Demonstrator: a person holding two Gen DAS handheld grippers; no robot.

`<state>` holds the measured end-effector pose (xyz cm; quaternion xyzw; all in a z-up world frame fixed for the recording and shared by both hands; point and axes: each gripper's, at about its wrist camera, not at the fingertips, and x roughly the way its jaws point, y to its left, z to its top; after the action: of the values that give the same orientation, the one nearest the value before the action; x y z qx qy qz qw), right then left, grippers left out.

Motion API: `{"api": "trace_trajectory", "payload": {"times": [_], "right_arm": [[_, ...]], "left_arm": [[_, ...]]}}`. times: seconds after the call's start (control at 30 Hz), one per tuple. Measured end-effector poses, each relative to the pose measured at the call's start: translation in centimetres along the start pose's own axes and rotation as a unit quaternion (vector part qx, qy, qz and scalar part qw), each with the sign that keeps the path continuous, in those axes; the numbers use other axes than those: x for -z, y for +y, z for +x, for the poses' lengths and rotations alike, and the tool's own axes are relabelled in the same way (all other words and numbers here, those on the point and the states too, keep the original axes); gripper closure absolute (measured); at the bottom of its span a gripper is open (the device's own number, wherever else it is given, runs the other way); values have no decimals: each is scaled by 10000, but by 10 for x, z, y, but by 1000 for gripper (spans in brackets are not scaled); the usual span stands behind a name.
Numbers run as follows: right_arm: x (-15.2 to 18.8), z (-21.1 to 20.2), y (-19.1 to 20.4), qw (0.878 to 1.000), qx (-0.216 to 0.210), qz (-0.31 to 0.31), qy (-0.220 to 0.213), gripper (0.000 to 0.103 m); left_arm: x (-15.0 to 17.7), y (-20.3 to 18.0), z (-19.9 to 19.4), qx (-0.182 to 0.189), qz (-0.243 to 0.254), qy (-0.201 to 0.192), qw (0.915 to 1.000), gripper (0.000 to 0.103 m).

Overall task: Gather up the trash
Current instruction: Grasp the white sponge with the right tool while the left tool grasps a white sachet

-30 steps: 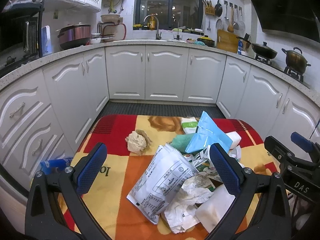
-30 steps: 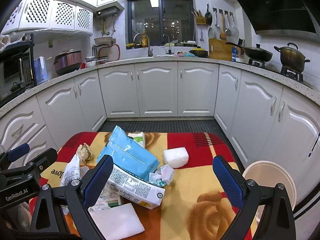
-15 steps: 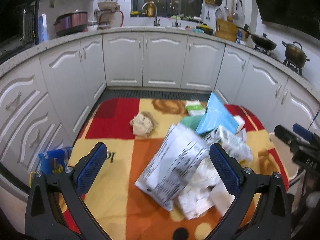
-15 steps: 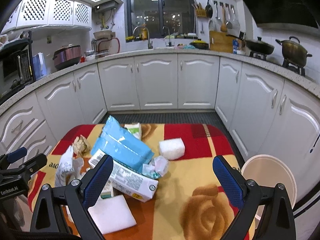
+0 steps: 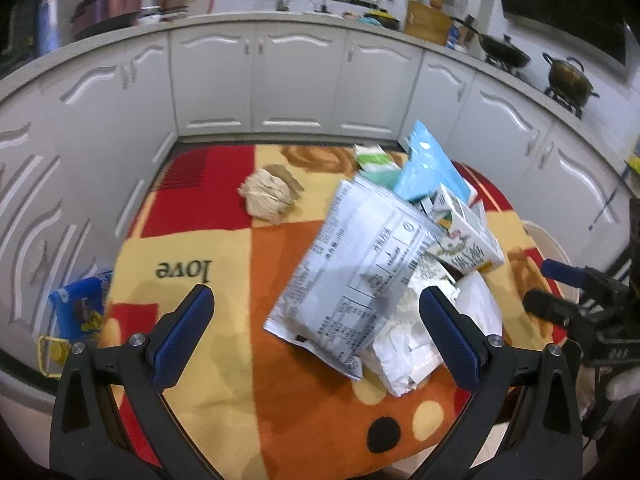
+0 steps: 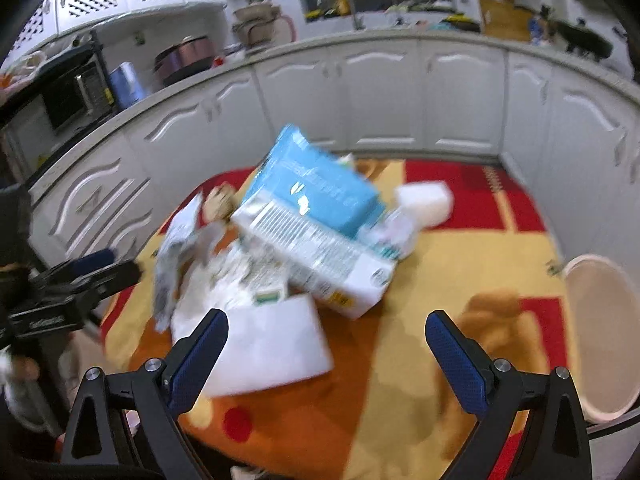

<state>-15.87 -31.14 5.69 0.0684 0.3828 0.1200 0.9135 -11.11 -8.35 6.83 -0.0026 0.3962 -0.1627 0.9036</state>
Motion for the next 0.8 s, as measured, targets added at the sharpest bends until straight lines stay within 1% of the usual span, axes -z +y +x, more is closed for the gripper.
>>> {"api": "trace_trajectory", "payload": {"times": [0.03,0.13,0.33,0.43,0.57,0.6,0.63,0.67,0.7,0.73,0.8], "right_arm": [[3,3,2,9998,-112,21,134,4],[10,10,5,9988,-353,52,345,4],[14,22,11,9959,-623,-83,652,4],[17,29,18,9946,-702,-235,734,4],[17,44,19,9930,-734,-266,889,4],[17,49,18,9925,-724,-258,949,4],[16,55,19,9916,-731,-254,1033,4],[16,61,19,9907,-763,-266,1099,5],[17,64,19,9902,-785,-282,1123,8],[18,65,20,9900,-800,-306,1122,14],[19,64,22,9912,-740,-355,1042,15]], "left_arm": [[0,-1,3,50,42,33,10000,1],[-1,-5,12,157,193,57,9997,1],[-14,-8,32,251,437,124,9987,1],[-18,-6,45,241,518,243,9981,1],[-22,-3,62,423,533,482,9965,1],[-22,-1,66,515,488,537,9960,12],[-22,1,68,614,446,614,9952,31],[-22,2,72,730,382,729,9939,34],[-22,6,73,833,259,803,9929,34],[-21,8,70,857,199,771,9931,36],[-20,10,61,839,223,744,9934,40]]}}
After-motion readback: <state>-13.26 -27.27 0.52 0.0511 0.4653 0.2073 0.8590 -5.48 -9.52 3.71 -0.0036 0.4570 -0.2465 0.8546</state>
